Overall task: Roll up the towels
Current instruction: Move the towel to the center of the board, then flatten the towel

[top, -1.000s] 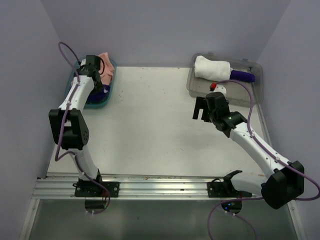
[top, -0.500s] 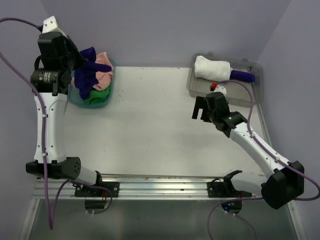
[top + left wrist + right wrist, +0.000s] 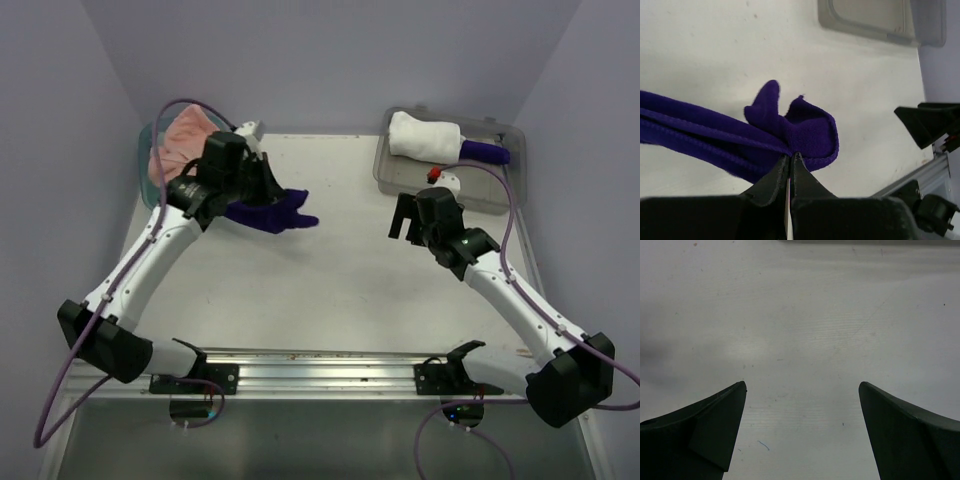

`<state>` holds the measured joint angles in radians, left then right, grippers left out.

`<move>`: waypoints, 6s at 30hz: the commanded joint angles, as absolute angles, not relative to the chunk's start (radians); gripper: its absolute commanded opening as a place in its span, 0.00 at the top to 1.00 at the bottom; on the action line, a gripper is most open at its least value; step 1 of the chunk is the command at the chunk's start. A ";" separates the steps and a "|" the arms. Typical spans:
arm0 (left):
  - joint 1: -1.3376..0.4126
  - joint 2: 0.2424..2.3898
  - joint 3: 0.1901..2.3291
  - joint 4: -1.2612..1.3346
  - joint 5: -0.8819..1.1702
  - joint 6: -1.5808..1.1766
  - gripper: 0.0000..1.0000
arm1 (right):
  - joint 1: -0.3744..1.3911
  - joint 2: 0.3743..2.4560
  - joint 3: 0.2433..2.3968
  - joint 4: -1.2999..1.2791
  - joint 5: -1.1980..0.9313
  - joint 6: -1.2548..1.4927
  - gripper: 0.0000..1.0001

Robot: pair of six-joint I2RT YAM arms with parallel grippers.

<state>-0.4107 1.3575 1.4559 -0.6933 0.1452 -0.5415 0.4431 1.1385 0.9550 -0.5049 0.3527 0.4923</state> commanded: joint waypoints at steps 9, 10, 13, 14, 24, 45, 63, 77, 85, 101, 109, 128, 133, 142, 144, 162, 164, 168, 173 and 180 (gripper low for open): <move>-0.411 1.476 2.074 -0.894 -0.120 -0.440 1.00 | 0.445 1.098 0.957 -0.495 0.361 0.511 0.02; -0.378 1.497 2.129 -0.911 -0.124 -0.433 1.00 | 0.443 1.100 0.956 -0.494 0.354 0.511 0.01; -0.333 1.509 2.276 -0.933 -0.127 -0.414 1.00 | 0.443 1.094 0.956 -0.494 0.350 0.508 0.02; -0.327 1.505 2.295 -0.919 -0.124 -0.402 1.00 | 0.445 1.092 0.956 -0.495 0.350 0.506 0.01; -0.265 1.442 2.381 -0.847 -0.141 -0.379 1.00 | 0.445 1.075 0.954 -0.495 0.338 0.502 0.01; -0.265 1.338 2.349 -0.747 0.202 -0.514 1.00 | 0.445 1.066 0.950 -0.489 0.322 0.494 0.01; -0.511 1.559 1.491 -0.432 0.369 -0.638 0.24 | 0.443 1.019 0.954 -0.528 0.382 0.450 0.02; -0.255 1.221 1.042 -0.765 0.089 -0.586 0.21 | 0.621 1.328 1.008 -0.449 0.015 0.411 0.02; -0.256 1.105 0.743 -0.713 0.181 -0.646 0.17 | 0.582 1.603 1.115 -0.381 -0.067 0.566 0.04; -0.258 1.147 0.728 -0.621 0.146 -0.632 1.00 | 0.514 1.828 1.247 -0.285 -0.153 0.657 0.96; -0.242 1.206 1.243 -0.787 0.005 -0.534 1.00 | 0.437 1.728 1.502 -0.419 -0.120 0.612 1.00; -0.236 1.005 0.996 -0.649 0.323 -0.557 0.30 | 0.414 1.103 0.994 -0.609 0.385 0.554 0.62; -0.236 1.019 0.977 -0.710 0.207 -0.540 0.20 | 0.410 1.124 0.971 -0.637 0.404 0.557 0.18; -0.236 1.214 1.039 -0.667 0.005 -0.548 0.35 | 0.411 1.157 0.964 -0.578 0.230 0.551 0.22; -0.236 1.268 1.051 -0.620 0.020 -0.561 0.41 | 0.413 1.155 0.951 -0.574 0.213 0.561 0.22; -0.249 1.684 1.134 -0.465 -0.101 -0.549 0.48 | 0.416 1.178 0.922 -0.586 0.190 0.534 0.20; -0.245 1.718 1.163 -0.457 -0.095 -0.535 0.44 | 0.416 1.180 0.927 -0.588 0.196 0.528 0.20; -0.242 1.788 1.183 -0.428 -0.097 -0.531 0.44 | 0.416 1.189 0.931 -0.592 0.196 0.523 0.19; -0.242 1.858 1.215 -0.445 -0.083 -0.538 0.62 | 0.416 1.196 0.934 -0.595 0.206 0.522 0.19; -0.242 1.751 1.201 -0.521 -0.118 -0.571 1.00 | 0.416 1.210 0.939 -0.589 0.221 0.514 0.17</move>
